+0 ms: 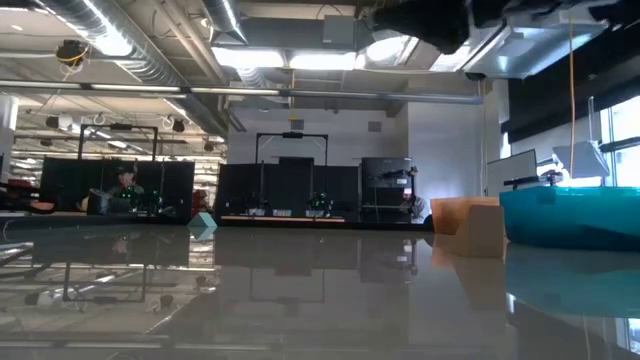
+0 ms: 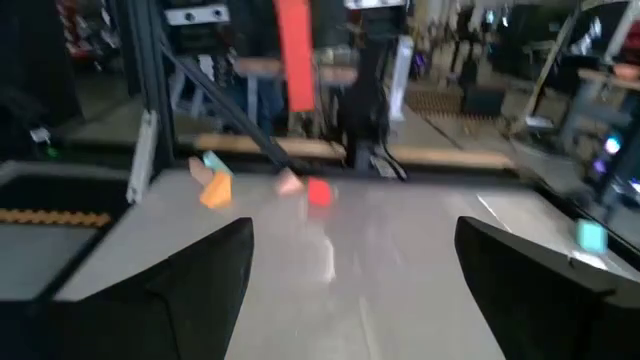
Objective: Sort blocks by size
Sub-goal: Put the orange rectangular block into the blue bin
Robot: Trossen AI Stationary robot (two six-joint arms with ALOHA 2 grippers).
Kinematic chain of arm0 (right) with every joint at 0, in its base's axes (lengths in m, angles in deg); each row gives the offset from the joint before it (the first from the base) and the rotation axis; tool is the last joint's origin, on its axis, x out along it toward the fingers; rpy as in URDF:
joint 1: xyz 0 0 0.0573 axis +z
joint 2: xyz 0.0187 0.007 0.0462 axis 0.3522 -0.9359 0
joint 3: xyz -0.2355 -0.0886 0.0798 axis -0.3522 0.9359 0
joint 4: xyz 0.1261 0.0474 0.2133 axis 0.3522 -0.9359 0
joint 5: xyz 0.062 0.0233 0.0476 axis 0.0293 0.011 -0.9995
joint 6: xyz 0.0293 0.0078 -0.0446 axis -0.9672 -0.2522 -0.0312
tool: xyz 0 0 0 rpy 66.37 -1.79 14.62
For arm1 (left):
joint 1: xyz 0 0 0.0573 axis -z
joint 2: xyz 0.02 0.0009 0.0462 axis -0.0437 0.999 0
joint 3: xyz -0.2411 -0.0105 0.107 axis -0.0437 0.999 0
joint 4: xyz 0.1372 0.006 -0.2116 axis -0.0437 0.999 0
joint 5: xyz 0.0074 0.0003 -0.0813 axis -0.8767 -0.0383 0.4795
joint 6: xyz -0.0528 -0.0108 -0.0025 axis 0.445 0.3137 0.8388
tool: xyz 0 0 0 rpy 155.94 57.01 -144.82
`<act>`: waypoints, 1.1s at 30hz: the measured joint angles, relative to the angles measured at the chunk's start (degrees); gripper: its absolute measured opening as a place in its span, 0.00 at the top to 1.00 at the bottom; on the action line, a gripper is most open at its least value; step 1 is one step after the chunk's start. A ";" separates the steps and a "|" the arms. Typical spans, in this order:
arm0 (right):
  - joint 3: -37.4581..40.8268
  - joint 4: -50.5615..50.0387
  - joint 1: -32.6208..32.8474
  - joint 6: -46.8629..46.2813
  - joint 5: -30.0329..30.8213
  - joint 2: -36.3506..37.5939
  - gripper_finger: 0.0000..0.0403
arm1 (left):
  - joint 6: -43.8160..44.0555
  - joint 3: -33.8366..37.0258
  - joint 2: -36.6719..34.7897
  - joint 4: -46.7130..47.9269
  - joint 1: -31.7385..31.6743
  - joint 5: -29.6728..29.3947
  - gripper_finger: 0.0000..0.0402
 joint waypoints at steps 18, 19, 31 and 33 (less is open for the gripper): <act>-10.19 8.35 -4.59 -0.39 -8.10 -11.50 0.34 | -4.84 4.56 10.67 -29.89 -10.06 13.31 0.88; -10.45 8.08 -4.77 -0.65 -8.28 -11.50 0.37 | -4.84 4.56 10.67 -30.04 -10.06 13.31 0.88; -12.04 7.54 -8.20 -0.87 -15.08 -11.52 0.66 | -5.68 4.56 10.67 -30.53 -10.12 13.27 0.88; -12.04 7.63 -8.23 -0.83 -16.68 -11.52 0.70 | -6.01 4.56 10.67 -30.93 -10.12 13.29 0.88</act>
